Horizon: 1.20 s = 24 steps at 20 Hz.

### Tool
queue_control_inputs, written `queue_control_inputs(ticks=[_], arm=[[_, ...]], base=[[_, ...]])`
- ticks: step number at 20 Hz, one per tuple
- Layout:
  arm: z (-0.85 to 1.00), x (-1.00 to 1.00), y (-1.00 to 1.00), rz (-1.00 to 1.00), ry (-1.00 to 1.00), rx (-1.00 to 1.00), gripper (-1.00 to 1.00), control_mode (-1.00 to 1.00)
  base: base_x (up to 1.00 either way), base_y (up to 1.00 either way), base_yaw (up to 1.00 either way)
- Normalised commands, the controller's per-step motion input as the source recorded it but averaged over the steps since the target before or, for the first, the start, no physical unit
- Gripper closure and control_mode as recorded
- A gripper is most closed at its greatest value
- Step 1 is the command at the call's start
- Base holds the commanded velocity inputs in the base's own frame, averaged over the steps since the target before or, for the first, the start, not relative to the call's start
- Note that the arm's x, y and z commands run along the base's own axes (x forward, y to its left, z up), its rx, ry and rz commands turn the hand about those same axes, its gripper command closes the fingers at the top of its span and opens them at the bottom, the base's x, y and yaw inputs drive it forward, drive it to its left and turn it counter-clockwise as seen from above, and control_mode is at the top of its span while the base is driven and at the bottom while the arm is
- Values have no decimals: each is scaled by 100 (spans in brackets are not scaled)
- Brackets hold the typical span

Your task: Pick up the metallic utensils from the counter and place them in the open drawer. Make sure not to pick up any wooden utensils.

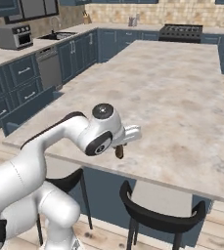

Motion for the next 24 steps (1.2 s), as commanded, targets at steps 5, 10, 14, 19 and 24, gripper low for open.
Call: queue_control_inputs(ticks=[5,10,14,19,24], arm=[[0,0,0,0,0,0,100,100],[0,0,0,0,0,0,100,100],[0,0,0,0,0,0,100,100],[0,0,0,0,0,0,100,100],[0,0,0,0,0,0,100,100]], base=[[-83,98,-1],[-77,100,-1],[-13,100,-15],[46,100,-33],[64,100,-29]])
